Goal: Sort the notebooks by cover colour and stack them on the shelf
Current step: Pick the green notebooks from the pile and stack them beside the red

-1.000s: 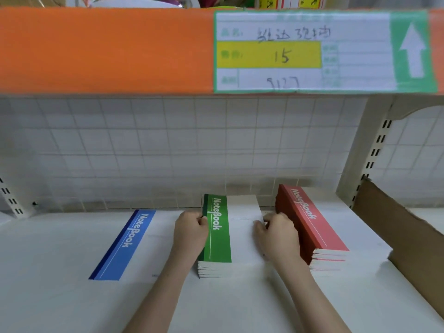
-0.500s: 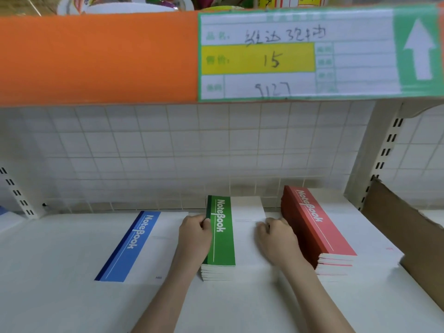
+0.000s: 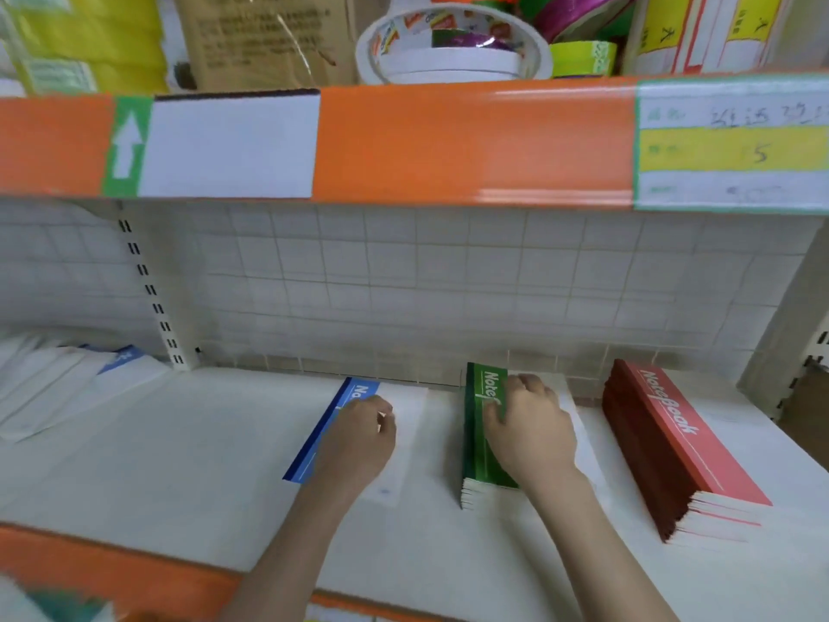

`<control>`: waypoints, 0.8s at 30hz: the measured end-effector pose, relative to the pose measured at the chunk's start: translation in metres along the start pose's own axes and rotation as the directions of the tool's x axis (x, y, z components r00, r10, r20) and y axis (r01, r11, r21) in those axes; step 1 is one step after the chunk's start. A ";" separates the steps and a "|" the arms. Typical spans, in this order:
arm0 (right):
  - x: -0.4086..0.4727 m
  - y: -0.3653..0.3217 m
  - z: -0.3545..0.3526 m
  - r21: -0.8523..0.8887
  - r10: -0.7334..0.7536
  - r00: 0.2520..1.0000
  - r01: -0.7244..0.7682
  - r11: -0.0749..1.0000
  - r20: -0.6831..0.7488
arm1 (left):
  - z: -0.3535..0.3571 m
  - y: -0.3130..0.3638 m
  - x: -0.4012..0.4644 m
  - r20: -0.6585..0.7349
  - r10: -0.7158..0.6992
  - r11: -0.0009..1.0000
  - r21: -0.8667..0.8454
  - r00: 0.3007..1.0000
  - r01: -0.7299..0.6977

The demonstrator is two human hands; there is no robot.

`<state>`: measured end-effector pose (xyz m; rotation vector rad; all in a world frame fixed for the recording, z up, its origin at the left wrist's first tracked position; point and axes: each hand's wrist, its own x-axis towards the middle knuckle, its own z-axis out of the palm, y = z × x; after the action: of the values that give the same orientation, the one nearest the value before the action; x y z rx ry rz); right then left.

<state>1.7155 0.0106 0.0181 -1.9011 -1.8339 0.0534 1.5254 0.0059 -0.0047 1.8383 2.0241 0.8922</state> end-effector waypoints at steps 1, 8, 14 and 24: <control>-0.002 -0.011 0.004 0.003 -0.026 1.000 0.026 1.000 0.015 | -0.010 -0.008 -0.002 -0.013 -0.014 1.000 0.016 1.000 0.015; -0.024 -0.110 0.030 0.093 -0.236 0.964 0.226 0.970 0.120 | -0.081 -0.083 -0.021 -0.055 -0.090 0.995 0.032 0.994 0.092; -0.058 -0.204 0.067 0.329 -0.471 0.839 0.378 0.865 0.273 | -0.143 -0.153 -0.047 -0.157 -0.134 0.979 0.134 0.979 0.155; -0.117 -0.343 0.117 0.475 -0.652 0.687 0.479 0.738 0.320 | -0.240 -0.260 -0.102 -0.210 -0.285 0.906 0.259 0.935 0.334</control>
<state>1.3444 -0.0722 0.0073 -1.0318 -2.4716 0.6423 1.1956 -0.1575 0.0060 1.5412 2.5822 0.7075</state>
